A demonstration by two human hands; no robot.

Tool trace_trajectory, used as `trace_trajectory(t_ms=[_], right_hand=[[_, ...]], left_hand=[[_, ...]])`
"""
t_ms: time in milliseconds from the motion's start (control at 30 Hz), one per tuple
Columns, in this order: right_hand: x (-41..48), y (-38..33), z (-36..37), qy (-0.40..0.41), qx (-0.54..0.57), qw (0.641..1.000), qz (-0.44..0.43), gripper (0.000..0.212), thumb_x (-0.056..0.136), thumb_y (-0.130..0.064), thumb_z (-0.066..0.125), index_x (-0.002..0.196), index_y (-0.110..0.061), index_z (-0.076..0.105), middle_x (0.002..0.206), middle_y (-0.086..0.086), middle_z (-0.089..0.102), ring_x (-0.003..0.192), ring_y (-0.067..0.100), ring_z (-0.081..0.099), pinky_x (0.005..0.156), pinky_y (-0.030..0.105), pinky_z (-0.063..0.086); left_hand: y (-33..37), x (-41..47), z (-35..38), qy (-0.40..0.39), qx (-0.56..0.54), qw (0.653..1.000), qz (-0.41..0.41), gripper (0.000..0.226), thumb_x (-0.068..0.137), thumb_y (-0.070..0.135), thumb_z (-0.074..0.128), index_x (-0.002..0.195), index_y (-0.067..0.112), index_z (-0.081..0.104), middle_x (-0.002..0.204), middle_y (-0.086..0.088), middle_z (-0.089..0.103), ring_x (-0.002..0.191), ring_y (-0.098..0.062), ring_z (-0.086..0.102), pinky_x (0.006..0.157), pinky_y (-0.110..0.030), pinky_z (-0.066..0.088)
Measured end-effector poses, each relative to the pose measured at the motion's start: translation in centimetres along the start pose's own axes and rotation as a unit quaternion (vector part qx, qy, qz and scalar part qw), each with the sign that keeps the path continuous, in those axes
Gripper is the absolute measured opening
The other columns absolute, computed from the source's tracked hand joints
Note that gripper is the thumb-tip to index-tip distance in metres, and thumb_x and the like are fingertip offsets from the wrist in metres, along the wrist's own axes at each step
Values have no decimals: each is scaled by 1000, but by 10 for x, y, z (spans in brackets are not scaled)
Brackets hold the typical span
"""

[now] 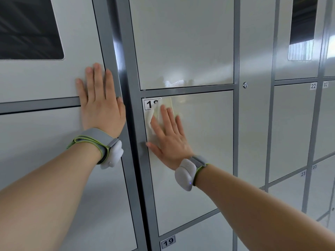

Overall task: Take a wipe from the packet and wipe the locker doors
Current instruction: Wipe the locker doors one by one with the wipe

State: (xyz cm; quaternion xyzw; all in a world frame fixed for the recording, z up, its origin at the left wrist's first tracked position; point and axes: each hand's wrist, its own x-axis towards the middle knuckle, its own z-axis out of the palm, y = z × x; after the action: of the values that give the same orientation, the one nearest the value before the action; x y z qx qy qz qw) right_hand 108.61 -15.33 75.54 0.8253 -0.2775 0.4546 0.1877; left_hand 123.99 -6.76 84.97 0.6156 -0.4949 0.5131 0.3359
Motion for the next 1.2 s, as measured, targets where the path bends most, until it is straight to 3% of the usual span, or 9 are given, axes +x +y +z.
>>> trace_trajectory(t_ms=[100,200,267,467,667,800,933,1000,1200], right_hand=[[-8,12,2,5,-13,1000,-24,70,89,-52,34,146,-12,28,155,22,14,144,35,8,115,54,15],[12,17,-17,-15,16,999,34,75,90,-57,21,150,-14,17,157,16,-3,145,30,-8,118,46,-2],[23,22,-28,-22,38,996,78,70,96,-54,26,151,-16,8,157,13,-14,144,28,-16,117,42,-8],[-9,38,-14,-43,28,998,45,82,86,-60,13,151,-11,11,157,16,-10,143,29,-16,117,44,-6],[0,56,-22,-50,60,994,82,85,81,-63,5,151,-16,2,156,9,-19,143,22,-22,114,37,-15],[5,57,-18,-23,97,992,79,81,85,-62,10,151,-16,0,152,3,-24,140,17,-26,114,36,-16],[-21,69,0,-1,43,999,30,77,93,-64,7,150,-12,14,156,14,-6,145,28,-8,116,41,-7],[-27,77,1,-5,43,999,30,78,92,-65,3,150,-14,15,157,16,-2,145,26,-9,117,43,-5],[7,66,-21,-18,126,981,144,76,89,-58,19,152,-19,4,155,10,-23,141,22,-27,113,39,-18]], left_hand=[[2,-1,0,-5,5,1000,-5,63,91,21,32,147,-4,17,155,-23,9,144,-38,5,115,-53,-2],[4,1,0,-8,5,1000,-18,64,91,24,30,147,-5,17,155,-24,9,144,-39,5,115,-54,-2],[9,1,1,-3,-2,1000,-31,65,90,24,31,146,-6,17,155,-25,9,143,-40,5,115,-54,-2],[32,-11,12,9,-13,999,35,64,92,26,31,146,-7,16,155,-22,13,143,-37,9,115,-50,-1],[43,-13,24,17,3,1000,1,63,94,28,30,147,-3,16,156,-18,16,144,-35,10,115,-48,-4],[42,-16,27,18,23,1000,6,64,95,30,30,148,-2,14,156,-17,15,144,-36,9,115,-50,-2],[42,-17,27,15,38,999,10,64,96,31,31,148,-1,13,157,-16,14,144,-36,8,115,-51,0],[41,-17,27,15,44,999,9,63,96,31,31,148,-1,13,157,-16,13,144,-36,8,115,-52,0],[41,-17,28,12,50,999,3,63,96,31,29,148,0,13,157,-15,13,144,-35,8,115,-52,0]])
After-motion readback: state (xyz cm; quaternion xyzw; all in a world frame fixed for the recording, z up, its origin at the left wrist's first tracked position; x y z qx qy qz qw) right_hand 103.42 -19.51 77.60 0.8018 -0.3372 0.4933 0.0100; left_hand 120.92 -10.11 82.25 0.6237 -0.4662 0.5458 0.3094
